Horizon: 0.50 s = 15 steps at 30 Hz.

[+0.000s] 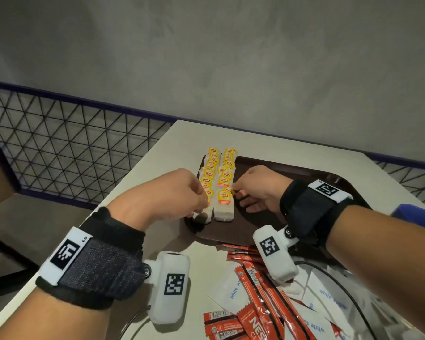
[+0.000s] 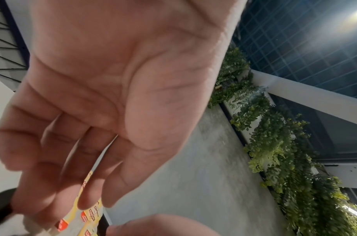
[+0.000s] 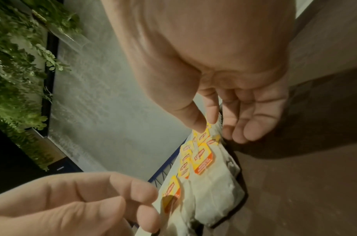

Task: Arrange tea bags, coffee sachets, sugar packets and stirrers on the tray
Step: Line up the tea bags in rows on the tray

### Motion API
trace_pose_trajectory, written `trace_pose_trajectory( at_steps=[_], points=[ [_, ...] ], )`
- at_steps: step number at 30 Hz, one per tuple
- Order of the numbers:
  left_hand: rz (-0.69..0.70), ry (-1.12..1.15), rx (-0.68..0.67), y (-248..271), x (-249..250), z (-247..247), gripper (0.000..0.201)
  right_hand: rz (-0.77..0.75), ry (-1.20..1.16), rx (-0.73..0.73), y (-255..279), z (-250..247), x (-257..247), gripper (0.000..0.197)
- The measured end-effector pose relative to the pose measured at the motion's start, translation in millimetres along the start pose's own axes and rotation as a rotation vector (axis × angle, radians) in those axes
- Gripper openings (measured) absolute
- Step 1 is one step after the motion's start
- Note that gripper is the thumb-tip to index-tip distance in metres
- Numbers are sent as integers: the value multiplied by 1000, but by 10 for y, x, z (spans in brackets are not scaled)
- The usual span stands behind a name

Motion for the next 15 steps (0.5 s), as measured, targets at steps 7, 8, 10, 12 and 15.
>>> trace_pose_trajectory(
  at_steps=[7,8,10,12,15],
  points=[
    [12,19,-1,-18,2,4,11,-21,64,6,-88,-18,-59,13],
    [13,20,4,-22,1,3,10,-41,78,7,-99,-16,-68,16],
    [18,14,14,-24,9,2,10,-89,109,20,-112,-10,-85,15],
    [20,2,16,-27,17,5,9,-148,157,39,-123,-6,-108,10],
    [14,-32,11,-23,32,17,10,-245,234,28,-128,24,-158,8]
  ],
)
Point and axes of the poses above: each hand's wrist, its own y-axis away from the middle knuckle, its own z-axis out of the palm, x = y × z, the point moved 4 cm from there along -y, towards the middle knuckle, and after that the axes turned 13 degrees about -y, right-handed, at the moved point
